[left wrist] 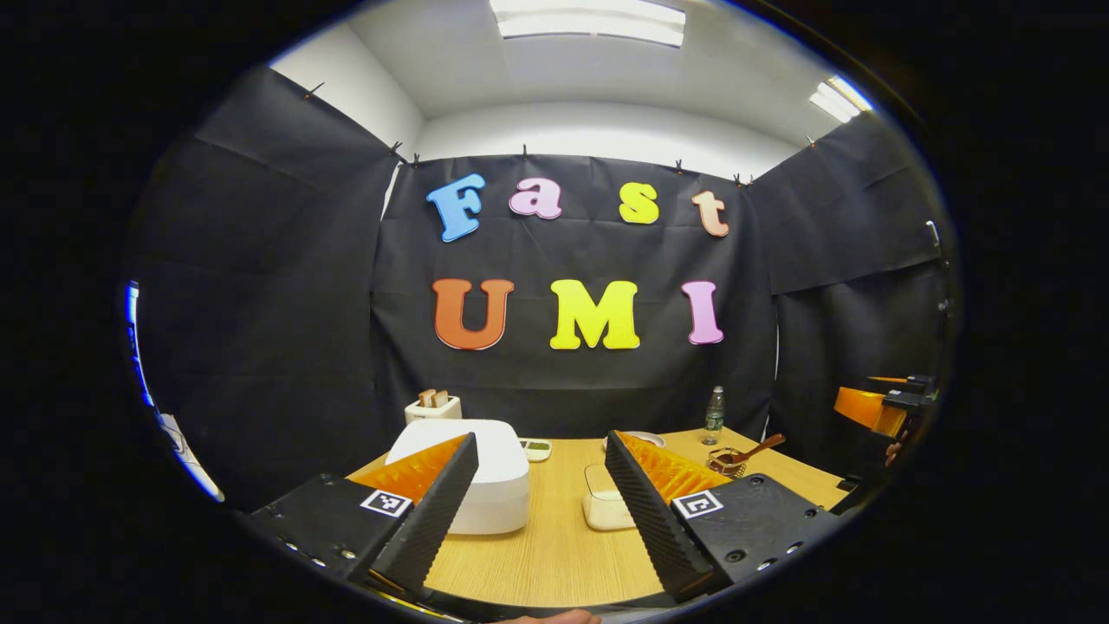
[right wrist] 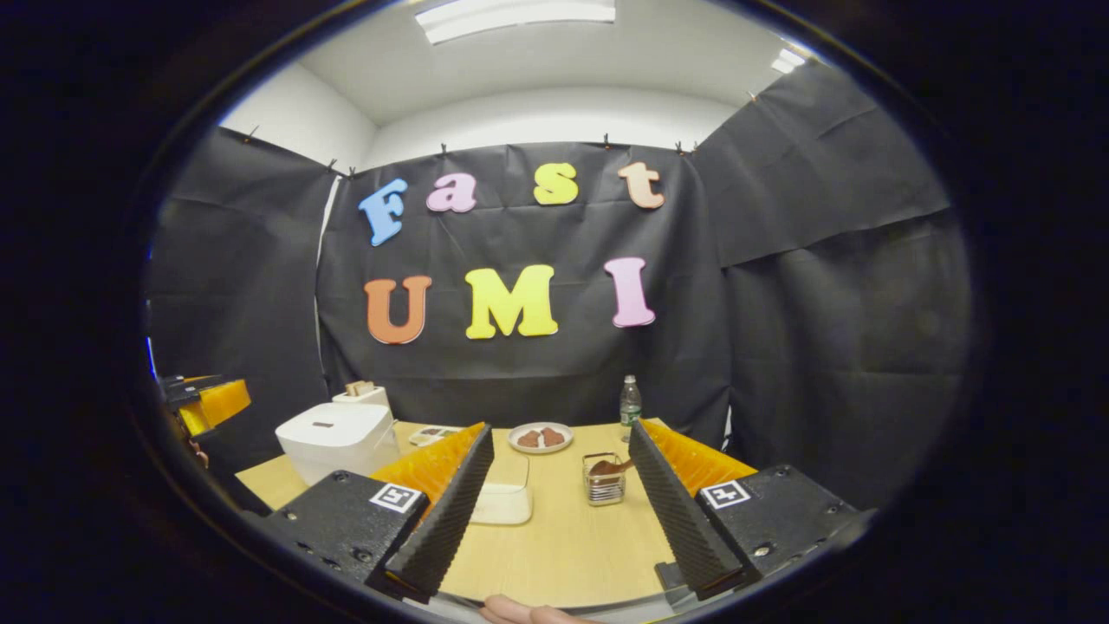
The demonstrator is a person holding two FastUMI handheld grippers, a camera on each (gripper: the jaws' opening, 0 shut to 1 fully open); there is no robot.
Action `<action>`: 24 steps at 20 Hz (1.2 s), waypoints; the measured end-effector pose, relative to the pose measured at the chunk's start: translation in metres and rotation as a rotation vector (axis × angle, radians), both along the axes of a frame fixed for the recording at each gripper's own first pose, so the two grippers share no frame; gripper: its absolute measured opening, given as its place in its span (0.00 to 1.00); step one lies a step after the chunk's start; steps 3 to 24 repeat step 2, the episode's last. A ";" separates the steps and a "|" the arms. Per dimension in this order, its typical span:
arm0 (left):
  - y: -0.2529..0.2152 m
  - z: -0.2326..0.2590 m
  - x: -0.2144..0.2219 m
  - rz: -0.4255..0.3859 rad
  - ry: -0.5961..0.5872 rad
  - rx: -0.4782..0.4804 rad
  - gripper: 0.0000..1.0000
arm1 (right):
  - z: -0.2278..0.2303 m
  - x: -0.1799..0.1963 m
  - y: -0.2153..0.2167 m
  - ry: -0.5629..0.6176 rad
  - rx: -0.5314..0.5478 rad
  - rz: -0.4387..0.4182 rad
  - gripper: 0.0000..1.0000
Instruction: Close the left gripper, press the button to open the rice cooker; take a wooden spoon from the chopstick holder with the right hand, scoop a spoonful of rice and pour it into the rice cooker, then put the wooden spoon back into the chopstick holder.
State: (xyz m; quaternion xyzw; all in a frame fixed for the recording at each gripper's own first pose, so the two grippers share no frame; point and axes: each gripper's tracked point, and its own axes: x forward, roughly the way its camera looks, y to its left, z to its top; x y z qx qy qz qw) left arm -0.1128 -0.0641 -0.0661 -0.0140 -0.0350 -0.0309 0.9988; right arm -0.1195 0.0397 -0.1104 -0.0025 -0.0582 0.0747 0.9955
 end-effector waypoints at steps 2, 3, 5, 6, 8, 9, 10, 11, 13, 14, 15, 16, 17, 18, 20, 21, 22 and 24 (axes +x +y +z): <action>-0.003 -0.002 -0.005 -0.003 -0.011 -0.002 0.94 | 0.002 -0.002 -0.004 -0.012 0.003 -0.002 1.00; -0.003 -0.002 -0.005 -0.003 -0.011 -0.002 0.94 | 0.002 -0.002 -0.004 -0.012 0.003 -0.002 1.00; -0.003 -0.002 -0.005 -0.003 -0.011 -0.002 0.94 | 0.002 -0.002 -0.004 -0.012 0.003 -0.002 1.00; -0.003 -0.002 -0.005 -0.003 -0.011 -0.002 0.94 | 0.002 -0.002 -0.004 -0.012 0.003 -0.002 1.00; -0.003 -0.002 -0.005 -0.003 -0.011 -0.002 0.94 | 0.002 -0.002 -0.004 -0.012 0.003 -0.002 1.00; -0.003 -0.002 -0.005 -0.003 -0.011 -0.002 0.94 | 0.002 -0.002 -0.004 -0.012 0.003 -0.002 1.00; -0.003 -0.002 -0.005 -0.003 -0.011 -0.002 0.94 | 0.002 -0.002 -0.004 -0.012 0.003 -0.002 1.00; -0.003 -0.002 -0.005 -0.003 -0.011 -0.002 0.94 | 0.002 -0.002 -0.004 -0.012 0.003 -0.002 1.00; -0.003 -0.002 -0.005 -0.003 -0.011 -0.002 0.94 | 0.002 -0.002 -0.004 -0.012 0.003 -0.002 1.00; -0.003 -0.002 -0.005 -0.003 -0.011 -0.002 0.94 | 0.002 -0.002 -0.004 -0.012 0.003 -0.002 1.00; -0.003 -0.002 -0.005 -0.003 -0.011 -0.002 0.94 | 0.002 -0.002 -0.004 -0.012 0.003 -0.002 1.00; -0.003 -0.002 -0.005 -0.003 -0.011 -0.002 0.94 | 0.002 -0.002 -0.004 -0.012 0.003 -0.002 1.00; -0.003 -0.002 -0.005 -0.003 -0.011 -0.002 0.94 | 0.002 -0.002 -0.004 -0.012 0.003 -0.002 1.00; -0.003 -0.002 -0.005 -0.003 -0.011 -0.002 0.94 | 0.002 -0.002 -0.004 -0.012 0.003 -0.002 1.00; -0.003 -0.002 -0.005 -0.003 -0.011 -0.002 0.94 | 0.002 -0.002 -0.004 -0.012 0.003 -0.002 1.00; -0.003 -0.002 -0.005 -0.003 -0.011 -0.002 0.94 | 0.002 -0.002 -0.004 -0.012 0.003 -0.002 1.00; -0.003 -0.002 -0.005 -0.003 -0.011 -0.002 0.94 | 0.002 -0.002 -0.004 -0.012 0.003 -0.002 1.00; -0.003 -0.002 -0.005 -0.003 -0.011 -0.002 0.94 | 0.002 -0.002 -0.004 -0.012 0.003 -0.002 1.00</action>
